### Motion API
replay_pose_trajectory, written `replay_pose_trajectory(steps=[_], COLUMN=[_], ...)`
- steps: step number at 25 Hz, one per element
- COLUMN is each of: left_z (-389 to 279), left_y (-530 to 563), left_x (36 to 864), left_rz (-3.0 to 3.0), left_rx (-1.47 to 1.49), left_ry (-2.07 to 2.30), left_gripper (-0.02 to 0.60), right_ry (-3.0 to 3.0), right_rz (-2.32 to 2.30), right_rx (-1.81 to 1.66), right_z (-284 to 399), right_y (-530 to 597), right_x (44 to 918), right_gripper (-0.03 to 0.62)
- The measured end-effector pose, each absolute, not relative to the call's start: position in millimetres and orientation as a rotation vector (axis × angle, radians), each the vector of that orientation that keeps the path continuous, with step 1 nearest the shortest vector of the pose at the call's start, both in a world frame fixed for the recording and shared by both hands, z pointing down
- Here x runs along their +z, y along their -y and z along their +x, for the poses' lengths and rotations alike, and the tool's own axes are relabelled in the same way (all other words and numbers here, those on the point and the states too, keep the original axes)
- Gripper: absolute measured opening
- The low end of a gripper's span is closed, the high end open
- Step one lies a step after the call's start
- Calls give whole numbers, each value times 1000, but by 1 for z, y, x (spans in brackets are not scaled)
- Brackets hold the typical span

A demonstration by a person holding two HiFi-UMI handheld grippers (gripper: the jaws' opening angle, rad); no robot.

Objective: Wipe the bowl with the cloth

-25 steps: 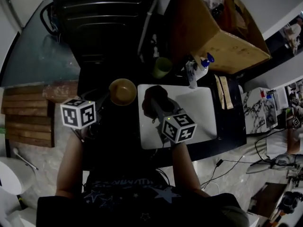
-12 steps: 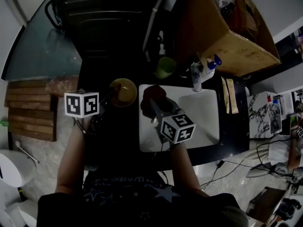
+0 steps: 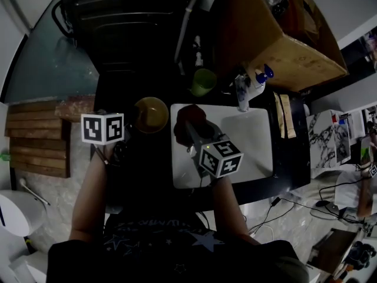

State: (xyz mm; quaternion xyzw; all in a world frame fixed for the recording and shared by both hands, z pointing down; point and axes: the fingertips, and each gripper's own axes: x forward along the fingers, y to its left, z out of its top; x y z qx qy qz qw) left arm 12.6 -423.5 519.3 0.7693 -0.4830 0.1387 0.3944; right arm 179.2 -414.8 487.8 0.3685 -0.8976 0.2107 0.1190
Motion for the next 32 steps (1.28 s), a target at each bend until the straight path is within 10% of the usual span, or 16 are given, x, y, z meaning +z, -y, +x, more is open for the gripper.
replay_pose_trajectory(steps=[32], left_z=[4], left_y=[338], left_x=[448], left_rz=[2410], left_rx=[517], left_ry=[1185], left_gripper=[18], right_ry=[2492], right_rz=[853], right_rx=[313], right_z=[37], right_y=[299], right_x=[435], right_gripper=[60])
